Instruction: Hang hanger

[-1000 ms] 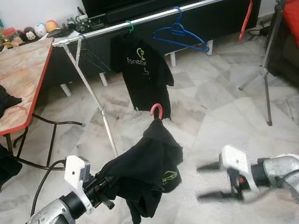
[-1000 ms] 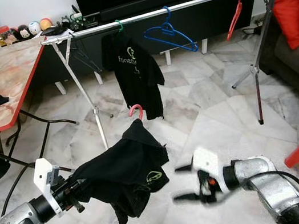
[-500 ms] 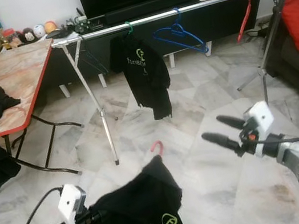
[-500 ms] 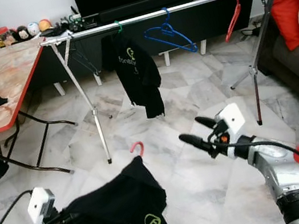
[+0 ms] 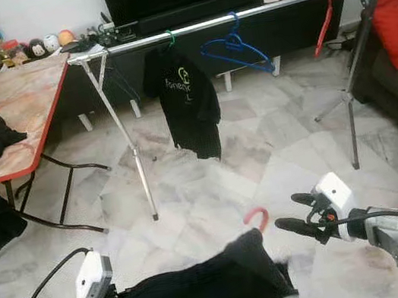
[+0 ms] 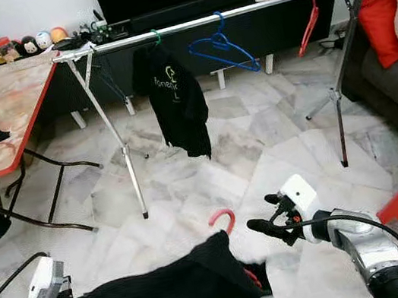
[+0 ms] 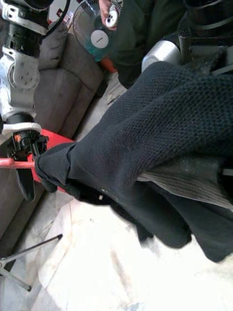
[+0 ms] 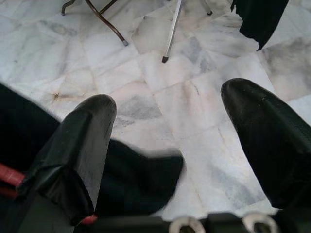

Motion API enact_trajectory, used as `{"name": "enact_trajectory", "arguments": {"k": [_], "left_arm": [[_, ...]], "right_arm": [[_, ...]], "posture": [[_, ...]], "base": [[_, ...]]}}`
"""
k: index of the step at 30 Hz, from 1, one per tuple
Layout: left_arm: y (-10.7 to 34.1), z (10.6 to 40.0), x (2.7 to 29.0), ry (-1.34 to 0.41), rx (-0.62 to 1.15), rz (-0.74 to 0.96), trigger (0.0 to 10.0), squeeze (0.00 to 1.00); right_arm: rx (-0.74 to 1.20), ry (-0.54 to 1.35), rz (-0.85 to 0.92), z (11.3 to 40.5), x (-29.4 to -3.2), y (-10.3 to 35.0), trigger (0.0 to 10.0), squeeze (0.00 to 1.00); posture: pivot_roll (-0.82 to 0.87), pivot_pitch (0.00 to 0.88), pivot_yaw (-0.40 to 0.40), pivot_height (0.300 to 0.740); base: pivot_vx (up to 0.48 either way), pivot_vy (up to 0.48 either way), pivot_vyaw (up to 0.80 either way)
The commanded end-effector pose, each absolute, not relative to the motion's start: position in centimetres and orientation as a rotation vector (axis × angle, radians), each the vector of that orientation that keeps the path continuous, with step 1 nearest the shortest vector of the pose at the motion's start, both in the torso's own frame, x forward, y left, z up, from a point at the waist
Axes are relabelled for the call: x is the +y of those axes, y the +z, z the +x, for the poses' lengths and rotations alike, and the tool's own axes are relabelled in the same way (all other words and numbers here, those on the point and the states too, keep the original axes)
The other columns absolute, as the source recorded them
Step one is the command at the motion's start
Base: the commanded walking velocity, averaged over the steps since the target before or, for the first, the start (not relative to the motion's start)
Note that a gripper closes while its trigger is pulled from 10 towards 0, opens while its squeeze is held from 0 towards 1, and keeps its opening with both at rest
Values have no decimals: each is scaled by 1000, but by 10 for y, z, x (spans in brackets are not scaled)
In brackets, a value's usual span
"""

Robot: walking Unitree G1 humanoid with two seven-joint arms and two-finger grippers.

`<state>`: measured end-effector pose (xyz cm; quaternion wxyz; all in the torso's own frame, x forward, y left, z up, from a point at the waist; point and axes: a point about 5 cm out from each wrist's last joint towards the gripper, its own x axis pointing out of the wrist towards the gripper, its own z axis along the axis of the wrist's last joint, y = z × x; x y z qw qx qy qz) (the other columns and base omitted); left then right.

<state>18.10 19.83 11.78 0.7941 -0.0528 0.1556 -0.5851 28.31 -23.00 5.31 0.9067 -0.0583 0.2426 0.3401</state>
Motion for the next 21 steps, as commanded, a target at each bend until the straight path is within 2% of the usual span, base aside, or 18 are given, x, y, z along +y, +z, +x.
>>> {"name": "enact_trajectory", "arguments": {"k": [1,5,8,9,12,15,17,18,21], "left_arm": [[126,183,199,-1274,312,-88,10000,0],[128,186,199,-1257,288,-84,10000,0],[139,204,184,-1139,96,-188,10000,0],[139,204,184,-1139,96,-188,10000,0],[143,209,182,-1101,40,-220,10000,0],[146,218,181,-1027,-12,-242,10000,0],[146,223,180,-975,-40,-255,10000,0],[146,223,180,-975,-40,-255,10000,0],[142,227,177,-933,-51,-270,10000,0]], "right_arm": [[490,721,-128,286,-227,55,10000,0],[499,733,-123,285,-228,54,10000,0],[518,821,-119,275,-229,52,10000,0],[518,821,-119,275,-229,52,10000,0],[491,747,-141,281,-235,54,10000,0],[412,582,-158,298,-243,66,10000,0],[304,477,-144,314,-247,87,10000,0],[304,477,-144,314,-247,87,10000,0],[105,410,-75,335,-243,125,10000,0]], "posture": [[-81,0,54,740],[-83,0,52,740],[-93,0,42,740],[-93,0,42,740],[-94,0,41,740],[-94,0,41,740],[-96,0,40,740],[-96,0,40,740],[-97,0,41,740]], "base": [[0,0,0],[0,0,0],[0,0,0],[0,0,0],[0,0,0],[0,0,0],[0,0,0],[0,0,0],[0,0,0]]}}
